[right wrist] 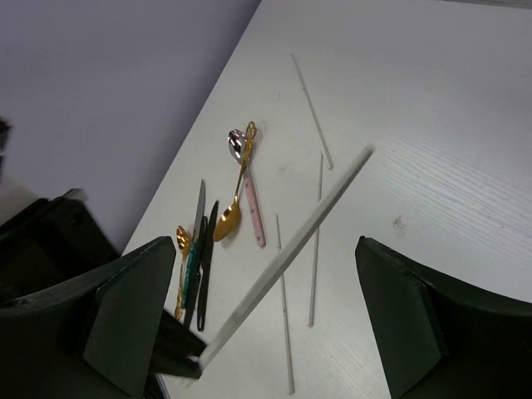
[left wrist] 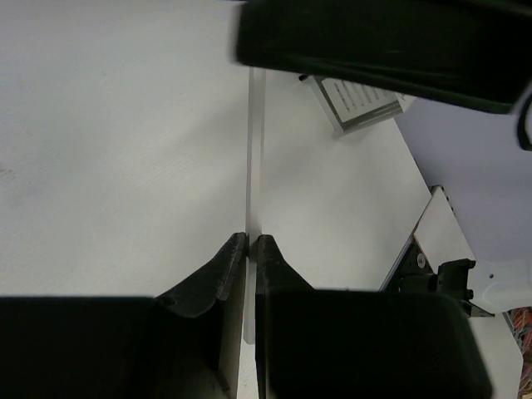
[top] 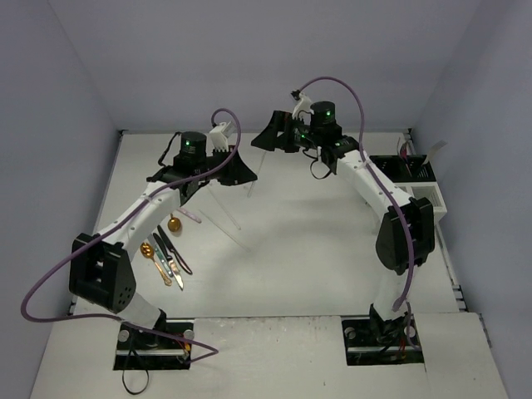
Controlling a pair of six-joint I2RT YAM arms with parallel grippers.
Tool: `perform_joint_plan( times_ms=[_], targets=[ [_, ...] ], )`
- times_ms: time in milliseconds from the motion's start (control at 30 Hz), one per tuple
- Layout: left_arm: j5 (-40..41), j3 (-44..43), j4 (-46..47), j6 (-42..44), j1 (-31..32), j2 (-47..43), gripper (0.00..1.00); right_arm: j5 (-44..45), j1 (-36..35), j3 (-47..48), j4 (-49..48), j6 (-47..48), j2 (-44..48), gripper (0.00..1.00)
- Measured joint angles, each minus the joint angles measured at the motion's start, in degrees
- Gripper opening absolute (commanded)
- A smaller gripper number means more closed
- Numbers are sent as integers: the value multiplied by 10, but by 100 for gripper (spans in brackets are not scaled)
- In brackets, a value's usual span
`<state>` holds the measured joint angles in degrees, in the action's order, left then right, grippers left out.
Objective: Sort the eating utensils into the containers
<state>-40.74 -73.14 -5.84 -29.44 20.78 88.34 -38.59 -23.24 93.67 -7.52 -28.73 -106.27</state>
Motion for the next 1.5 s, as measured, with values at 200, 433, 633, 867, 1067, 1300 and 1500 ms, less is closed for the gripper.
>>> perform_joint_plan(
  times_ms=[200,433,633,867,1067,1300,1500],
  targets=[
    [1,0,3,7,16,-26,0,-1,0,0,0,-8,-12,32],
    [13,8,-12,23,22,-26,28,-22,-1,6,-16,-27,-12,0],
    [38,6,-42,46,25,-26,91,-30,26,5,-15,-17,-8,0],
    [87,-8,-87,74,10,-26,91,-33,131,-3,55,71,53,0],
    [123,-42,-140,99,-11,-25,91,27,279,34,196,256,130,0],
    [193,-67,-184,121,-14,-4,91,122,416,8,268,425,263,0],
    [211,-67,-189,126,-14,3,91,196,463,-19,275,490,286,0]
  ],
)
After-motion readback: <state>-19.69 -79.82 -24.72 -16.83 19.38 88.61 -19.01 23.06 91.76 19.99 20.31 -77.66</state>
